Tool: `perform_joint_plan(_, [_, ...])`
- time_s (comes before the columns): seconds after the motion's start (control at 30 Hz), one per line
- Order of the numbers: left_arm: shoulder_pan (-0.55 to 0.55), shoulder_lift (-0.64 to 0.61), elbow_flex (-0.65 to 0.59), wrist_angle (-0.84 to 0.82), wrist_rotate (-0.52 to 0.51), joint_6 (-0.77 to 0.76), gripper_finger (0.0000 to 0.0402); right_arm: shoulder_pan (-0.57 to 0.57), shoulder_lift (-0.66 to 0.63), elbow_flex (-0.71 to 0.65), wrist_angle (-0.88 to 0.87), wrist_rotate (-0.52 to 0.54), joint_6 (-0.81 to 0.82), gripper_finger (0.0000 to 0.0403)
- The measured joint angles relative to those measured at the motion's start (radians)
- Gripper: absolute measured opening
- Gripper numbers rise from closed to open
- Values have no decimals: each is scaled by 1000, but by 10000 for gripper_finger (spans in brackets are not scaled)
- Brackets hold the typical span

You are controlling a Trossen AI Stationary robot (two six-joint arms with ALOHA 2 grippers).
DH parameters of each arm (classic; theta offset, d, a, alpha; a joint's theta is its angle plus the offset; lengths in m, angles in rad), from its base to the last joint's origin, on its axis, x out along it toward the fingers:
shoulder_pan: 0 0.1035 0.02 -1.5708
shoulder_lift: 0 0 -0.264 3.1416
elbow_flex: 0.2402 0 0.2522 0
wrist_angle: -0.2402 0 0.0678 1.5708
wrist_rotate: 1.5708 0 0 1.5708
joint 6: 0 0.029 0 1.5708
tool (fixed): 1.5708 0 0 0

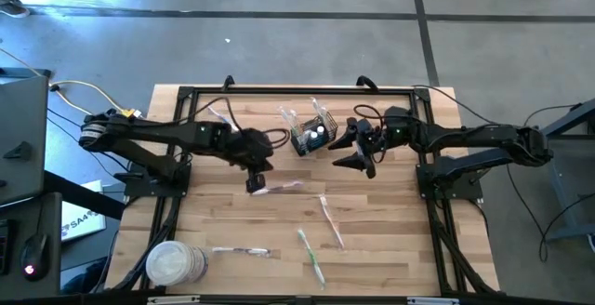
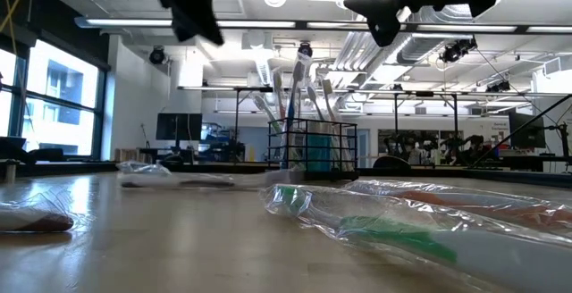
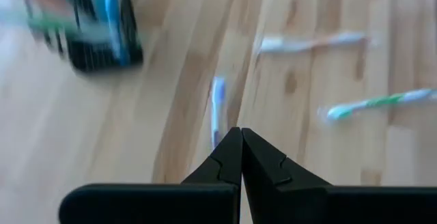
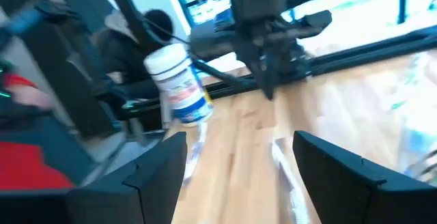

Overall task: Pick & Place toothbrushing station
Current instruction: Put the top purple toothbrush into the mesh organizer

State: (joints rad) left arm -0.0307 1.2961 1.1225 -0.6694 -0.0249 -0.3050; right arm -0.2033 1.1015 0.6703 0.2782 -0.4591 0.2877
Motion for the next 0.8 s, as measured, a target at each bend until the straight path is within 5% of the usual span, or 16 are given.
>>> perform_joint_plan(0.23, [0,0,117,-86,-26,39,0,14,0,0,3,39,1,261])
perform_joint_plan(0.63, [-2,11,44,-35,-1,97,9,14,0,0,1,38,3,252])
perform_joint_plan(0.8, [-2,10,22,-20,26,23,49,14,0,0,-13,38,3,251])
